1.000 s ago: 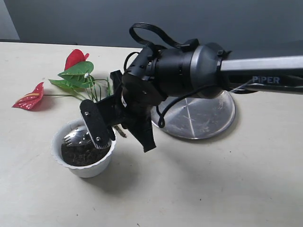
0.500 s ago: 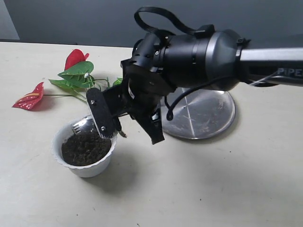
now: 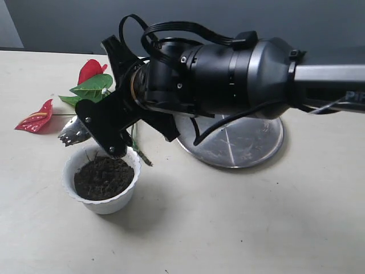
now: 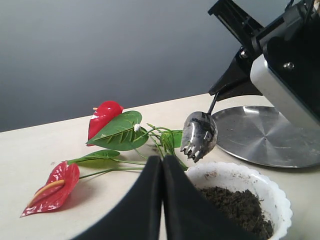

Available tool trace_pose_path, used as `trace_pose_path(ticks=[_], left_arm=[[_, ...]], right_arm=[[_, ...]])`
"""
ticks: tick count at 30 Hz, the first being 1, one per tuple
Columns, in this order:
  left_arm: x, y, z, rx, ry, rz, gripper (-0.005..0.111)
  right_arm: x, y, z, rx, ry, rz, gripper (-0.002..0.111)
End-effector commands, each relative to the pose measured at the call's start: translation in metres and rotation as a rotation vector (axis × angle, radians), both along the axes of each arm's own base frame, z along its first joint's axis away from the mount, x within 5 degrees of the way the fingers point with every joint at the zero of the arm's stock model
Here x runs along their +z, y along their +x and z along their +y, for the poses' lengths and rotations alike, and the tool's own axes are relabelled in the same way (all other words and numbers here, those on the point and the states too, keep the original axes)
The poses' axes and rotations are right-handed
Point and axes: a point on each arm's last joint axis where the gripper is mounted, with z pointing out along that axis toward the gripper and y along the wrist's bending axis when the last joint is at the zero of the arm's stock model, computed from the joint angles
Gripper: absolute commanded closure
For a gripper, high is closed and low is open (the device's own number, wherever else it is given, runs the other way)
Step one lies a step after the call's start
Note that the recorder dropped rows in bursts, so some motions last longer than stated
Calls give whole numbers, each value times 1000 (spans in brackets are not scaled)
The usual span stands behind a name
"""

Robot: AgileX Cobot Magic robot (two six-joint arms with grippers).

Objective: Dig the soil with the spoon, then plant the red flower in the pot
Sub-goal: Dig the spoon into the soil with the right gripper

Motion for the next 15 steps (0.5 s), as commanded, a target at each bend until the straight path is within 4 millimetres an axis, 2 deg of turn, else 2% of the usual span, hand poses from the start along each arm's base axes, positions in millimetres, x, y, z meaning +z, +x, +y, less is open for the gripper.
trace_pose_path(ticks=[1, 8, 15], left_arm=[[1, 0, 0, -4, -9, -13, 106], [1, 0, 0, -4, -9, -13, 106], [1, 0, 0, -4, -9, -13, 106]], right_arm=[[-2, 2, -3, -24, -39, -9, 109], [-1, -4, 6, 40, -30, -38, 109], [-26, -21, 19, 48, -156, -18, 109]])
